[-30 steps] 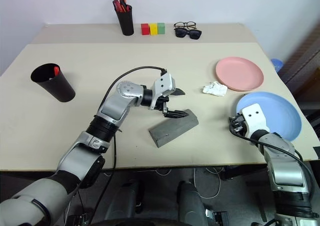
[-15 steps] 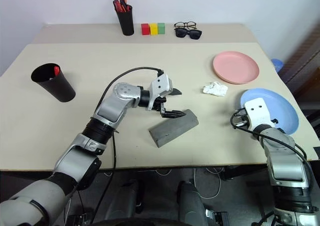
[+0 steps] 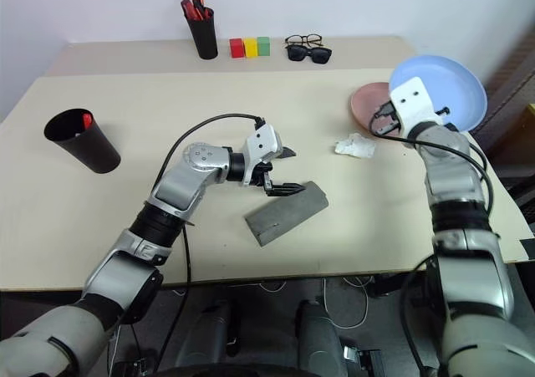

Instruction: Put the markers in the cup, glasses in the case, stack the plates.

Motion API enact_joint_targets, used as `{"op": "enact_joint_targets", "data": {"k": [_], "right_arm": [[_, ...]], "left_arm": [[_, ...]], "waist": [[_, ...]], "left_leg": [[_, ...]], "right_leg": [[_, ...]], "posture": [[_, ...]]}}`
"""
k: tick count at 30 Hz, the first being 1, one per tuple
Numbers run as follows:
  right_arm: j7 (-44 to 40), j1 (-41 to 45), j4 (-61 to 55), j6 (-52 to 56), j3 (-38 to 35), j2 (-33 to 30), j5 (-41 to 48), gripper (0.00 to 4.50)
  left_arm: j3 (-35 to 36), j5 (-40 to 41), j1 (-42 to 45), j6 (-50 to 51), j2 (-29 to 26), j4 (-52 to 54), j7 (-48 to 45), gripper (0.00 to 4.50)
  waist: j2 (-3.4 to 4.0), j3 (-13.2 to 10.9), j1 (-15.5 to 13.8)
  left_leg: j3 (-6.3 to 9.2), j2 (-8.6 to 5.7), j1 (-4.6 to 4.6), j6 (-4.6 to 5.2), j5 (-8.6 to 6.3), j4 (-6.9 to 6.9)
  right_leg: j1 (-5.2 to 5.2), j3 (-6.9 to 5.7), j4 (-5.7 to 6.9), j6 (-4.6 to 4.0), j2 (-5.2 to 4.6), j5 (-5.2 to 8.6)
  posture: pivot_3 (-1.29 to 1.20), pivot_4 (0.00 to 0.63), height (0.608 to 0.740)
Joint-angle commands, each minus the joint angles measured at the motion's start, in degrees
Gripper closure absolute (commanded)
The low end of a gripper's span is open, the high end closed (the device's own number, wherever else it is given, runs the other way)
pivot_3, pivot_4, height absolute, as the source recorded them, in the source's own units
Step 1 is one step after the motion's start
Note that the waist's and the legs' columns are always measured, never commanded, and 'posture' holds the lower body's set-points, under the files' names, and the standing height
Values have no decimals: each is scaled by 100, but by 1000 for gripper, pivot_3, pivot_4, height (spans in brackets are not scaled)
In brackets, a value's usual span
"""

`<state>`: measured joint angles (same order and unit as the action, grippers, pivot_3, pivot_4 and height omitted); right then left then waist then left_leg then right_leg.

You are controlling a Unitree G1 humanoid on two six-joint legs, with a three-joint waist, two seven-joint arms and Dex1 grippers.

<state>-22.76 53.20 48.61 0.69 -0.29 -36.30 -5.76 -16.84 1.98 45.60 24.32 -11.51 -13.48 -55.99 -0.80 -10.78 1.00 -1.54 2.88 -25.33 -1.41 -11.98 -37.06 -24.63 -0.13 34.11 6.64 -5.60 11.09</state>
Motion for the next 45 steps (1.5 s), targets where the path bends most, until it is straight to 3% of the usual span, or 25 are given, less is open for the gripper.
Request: {"op": "enact_joint_targets", "data": {"k": [1, 2, 5, 10, 16, 22, 28, 35, 39, 43, 45], "right_arm": [[29, 789, 1445, -866, 42, 150, -154, 4427], [50, 953, 1753, -970, 58, 213, -185, 4427], [161, 1294, 2323, -1189, 95, 358, -282, 3530], [379, 1505, 2576, -1430, 46, 458, -351, 1033], [-699, 1244, 2350, -1437, -410, 587, 285, 1033], [-1936, 245, 1466, -833, -750, 802, 1036, 1033], [-1957, -942, 375, -305, -669, 980, 1144, 1033], [-1599, -1288, -147, 60, -691, 926, 1105, 1033], [-1288, -1249, -5, 23, -756, 935, 1101, 2319], [-982, -1198, -96, -73, -813, 975, 1129, 4462], [-848, -1136, -148, -188, -836, 962, 1134, 4462]], "left_arm": [[136, 142, -147, 232, -114, 530, 166, 0], [155, 149, -212, 299, -161, 635, 200, 0], [215, 219, -415, 551, -300, 965, 324, 0], [269, 325, -656, 834, -464, 1343, 525, 0], [276, 401, -837, 974, -586, 1555, 652, 0], [283, 478, -792, 991, -588, 1484, 754, 0], [320, 728, -776, 1077, -625, 1597, 645, 0], [394, 1067, -873, 607, -926, 1706, 143, 0], [431, 1042, -743, 488, -950, 1529, 219, 0], [415, 1052, -751, 457, -913, 1508, 309, 0], [397, 1059, -800, 464, -911, 1558, 339, 0]], "waist": [[3, -2, 13], [4, -2, 17], [7, -4, 12], [10, -4, 5], [12, -5, 19], [12, -4, -18], [21, -2, -5], [24, 1, 3], [24, 1, -22], [24, 1, -13], [24, 1, -10]], "left_leg": [[0, 0, 1, 0, 0, 1], [1, 0, 1, 0, 0, 5], [1, 0, 1, 0, 0, 6], [0, 0, 0, -2, 1, 1], [1, 0, 4, -2, 2, 3], [1, 0, 4, -3, 2, -1], [2, 0, 6, -3, 2, -4], [2, 0, 17, -4, 2, -3], [2, 0, 17, -5, 2, -6], [2, 0, 17, -5, 2, -6], [2, 0, 17, -4, 2, -4]], "right_leg": [[0, 0, 0, 3, 0, -1], [-1, 0, 2, 5, 0, -2], [-2, 0, 6, 7, 0, -2], [-1, 1, 7, 6, 0, -2], [-1, 1, 12, 8, 0, -3], [5, 0, 8, 9, 1, -3], [6, 1, 13, 9, 0, -3], [8, 1, 19, 6, 1, -2], [13, 1, 17, -8, 1, 6], [13, 1, 16, -7, 1, 6], [13, 1, 16, -5, 1, 5]], "posture": [[0, 150, 740], [0, 150, 740], [0, 150, 740], [0, 150, 740], [0, 150, 740], [0, 150, 740], [0, 150, 740], [0, 150, 740], [0, 150, 740], [0, 150, 740], [0, 150, 740]]}}
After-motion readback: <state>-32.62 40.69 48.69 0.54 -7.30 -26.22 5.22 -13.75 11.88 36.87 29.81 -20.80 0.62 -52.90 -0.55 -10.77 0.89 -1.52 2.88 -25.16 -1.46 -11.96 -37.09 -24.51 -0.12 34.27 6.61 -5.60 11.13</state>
